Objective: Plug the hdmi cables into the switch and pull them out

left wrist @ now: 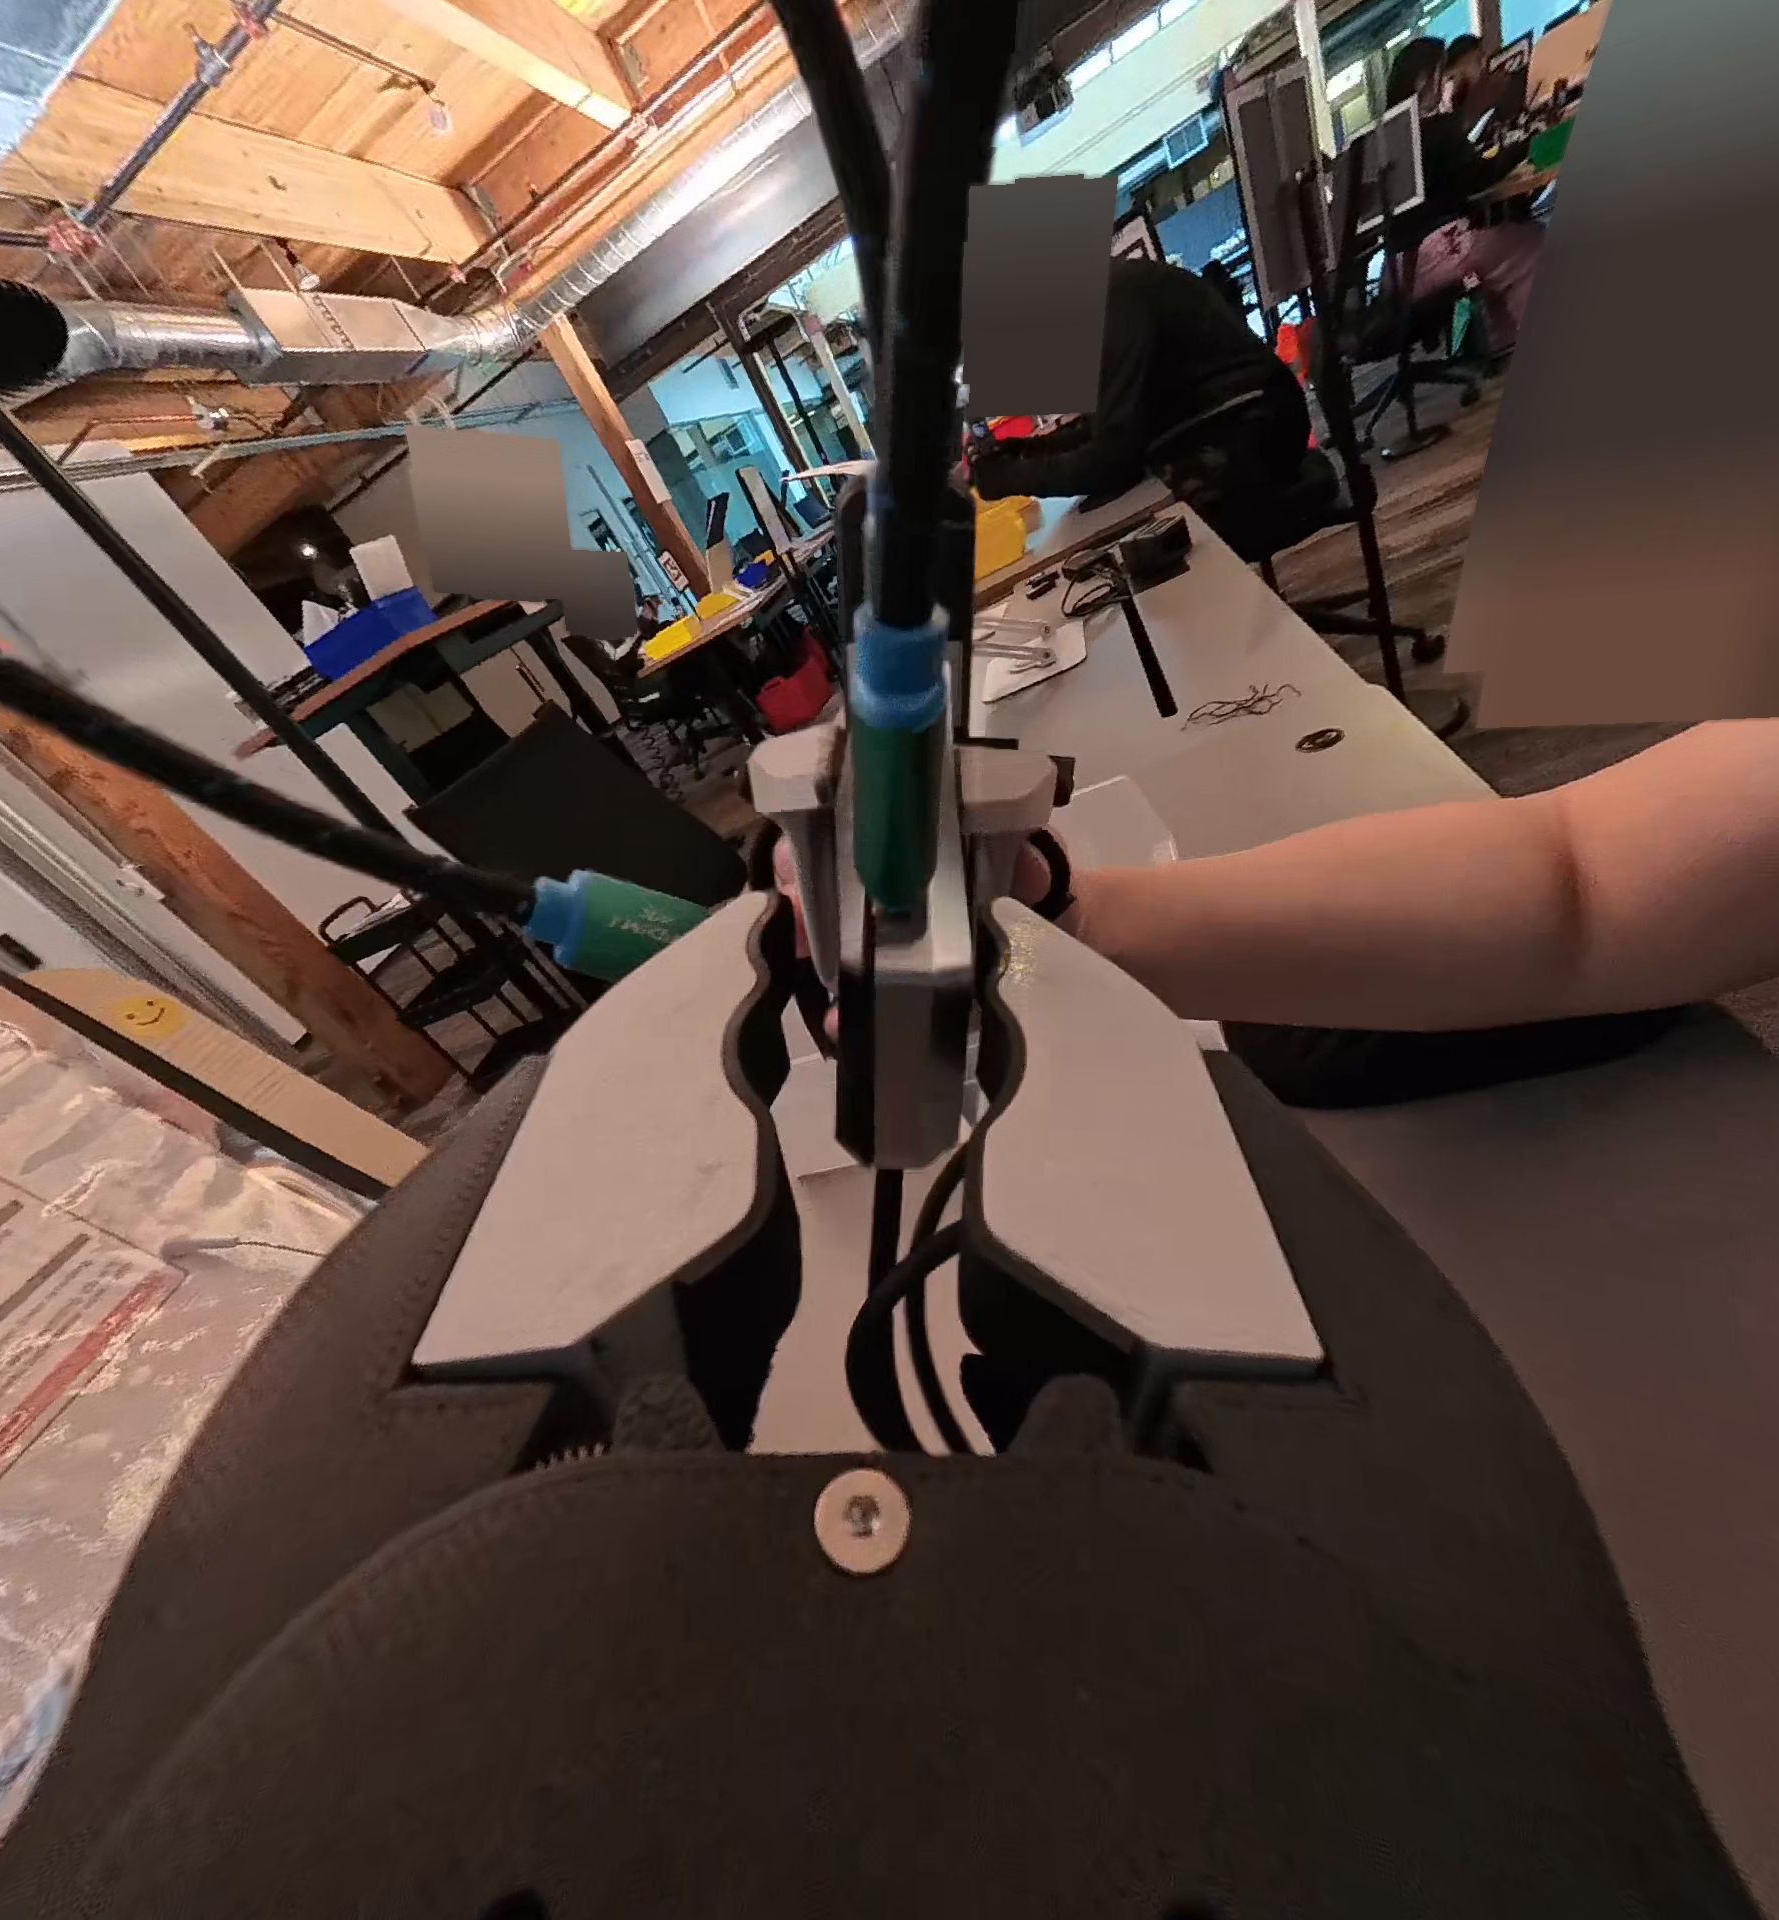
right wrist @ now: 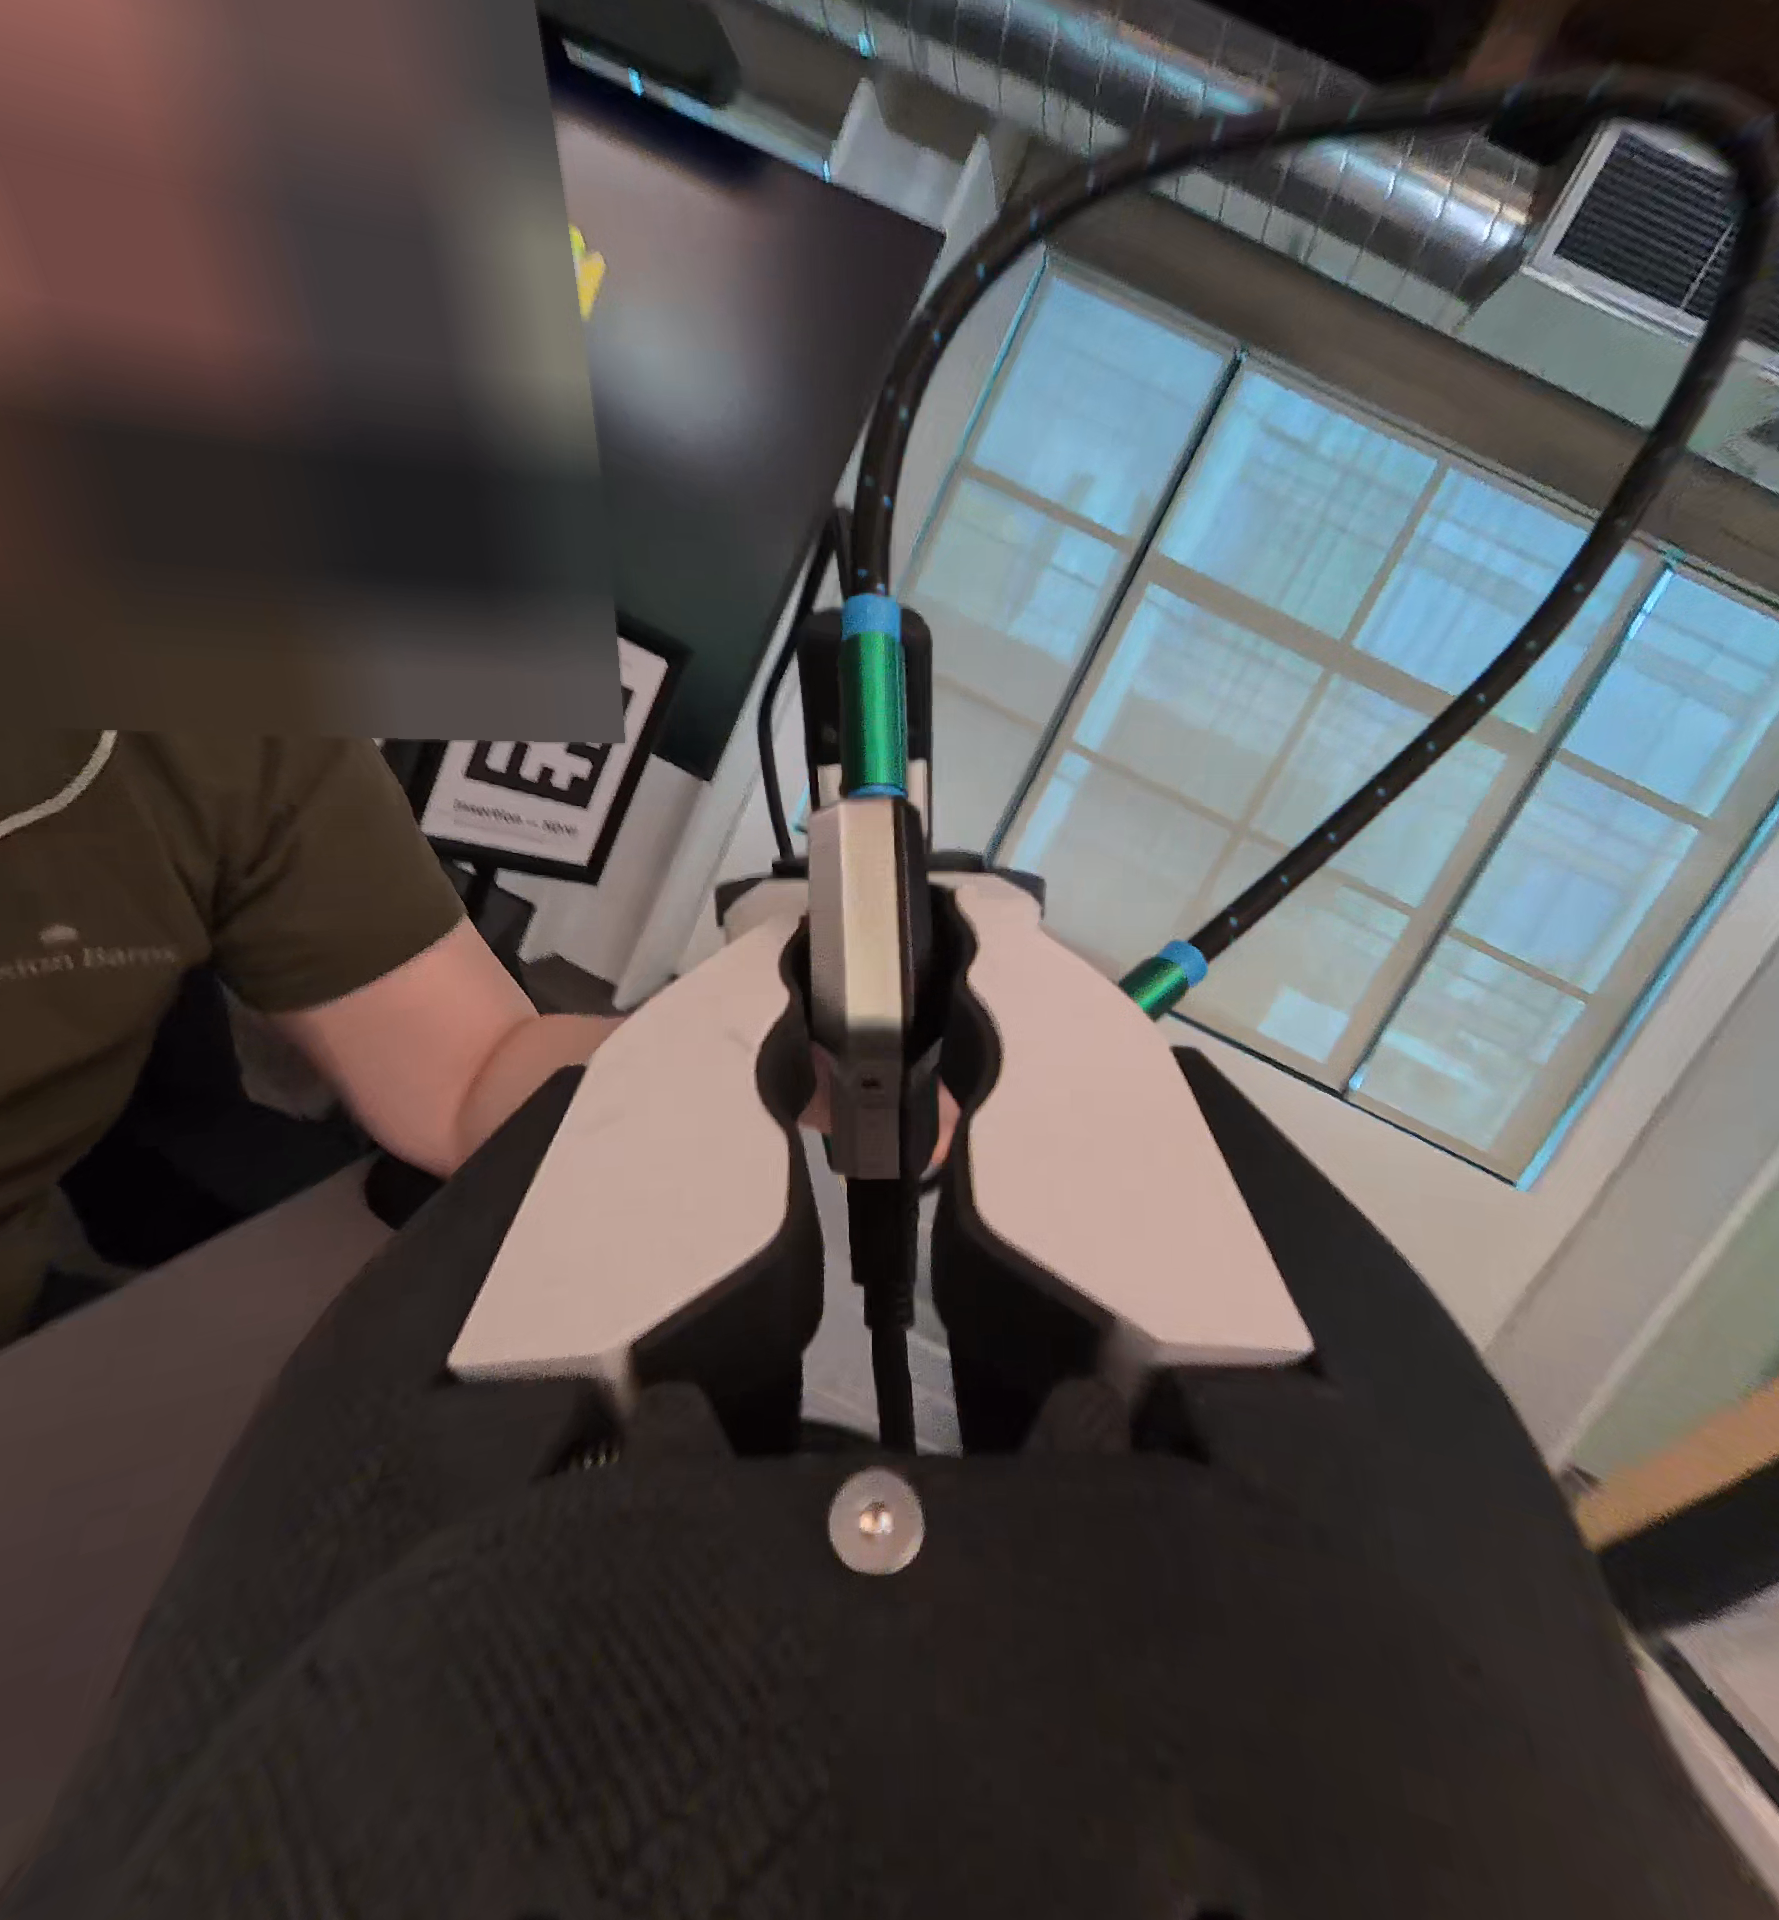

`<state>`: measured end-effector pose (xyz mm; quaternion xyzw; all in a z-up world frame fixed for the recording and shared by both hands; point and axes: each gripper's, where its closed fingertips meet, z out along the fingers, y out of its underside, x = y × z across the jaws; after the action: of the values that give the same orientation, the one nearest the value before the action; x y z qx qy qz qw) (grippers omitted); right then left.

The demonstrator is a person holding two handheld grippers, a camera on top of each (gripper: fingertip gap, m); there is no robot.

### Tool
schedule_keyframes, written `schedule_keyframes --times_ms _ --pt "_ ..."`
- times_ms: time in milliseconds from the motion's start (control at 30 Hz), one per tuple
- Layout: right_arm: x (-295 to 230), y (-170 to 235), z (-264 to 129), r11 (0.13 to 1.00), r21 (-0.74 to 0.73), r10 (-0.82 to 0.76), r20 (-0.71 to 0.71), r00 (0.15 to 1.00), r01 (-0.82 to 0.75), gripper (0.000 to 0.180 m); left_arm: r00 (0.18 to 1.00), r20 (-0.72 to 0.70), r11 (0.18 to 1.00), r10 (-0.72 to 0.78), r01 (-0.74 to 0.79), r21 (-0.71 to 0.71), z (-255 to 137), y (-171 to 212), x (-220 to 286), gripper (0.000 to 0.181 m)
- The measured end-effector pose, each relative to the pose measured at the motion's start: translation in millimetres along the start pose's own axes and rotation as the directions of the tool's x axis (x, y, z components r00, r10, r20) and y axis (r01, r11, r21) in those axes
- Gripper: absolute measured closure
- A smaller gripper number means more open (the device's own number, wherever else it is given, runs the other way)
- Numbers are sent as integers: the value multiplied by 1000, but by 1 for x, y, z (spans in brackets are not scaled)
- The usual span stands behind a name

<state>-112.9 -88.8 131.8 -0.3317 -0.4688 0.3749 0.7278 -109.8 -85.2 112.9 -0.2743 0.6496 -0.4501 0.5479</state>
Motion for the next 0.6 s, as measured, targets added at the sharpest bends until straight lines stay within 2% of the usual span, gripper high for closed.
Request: schedule_keyframes --times_ms 33,100,167,300,400,500,600 --pt "-2 -2 1 999 30 20 15 1000 -20 159 1000 -5 1000 13 -13 -1 3 1 3 147" --pt "-3 -1 4 997 61 42 28 999 -44 158 999 11 999 42 -42 20 6 1 5 157" --pt "1 1 2 998 42 48 13 999 -49 159 997 45 998 70 -69 -4 7 4 1 159" --pt "11 21 -4 964 -263 -56 -73 996 35 157 992 49 976 119 -108 -187 3 25 -8 160" --pt "12 8 -5 919 -363 -208 -118 971 153 151 983 40 925 180 -156 -347 -2 43 -11 159" --pt "6 35 -14 780 -606 -241 -61 969 156 146 975 4 864 221 -194 -464 -3 59 -7 159" --pt "7 66 -25 616 -770 -278 -14 961 167 146 967 10 837 253 -213 -504 -2 62 -8 159"
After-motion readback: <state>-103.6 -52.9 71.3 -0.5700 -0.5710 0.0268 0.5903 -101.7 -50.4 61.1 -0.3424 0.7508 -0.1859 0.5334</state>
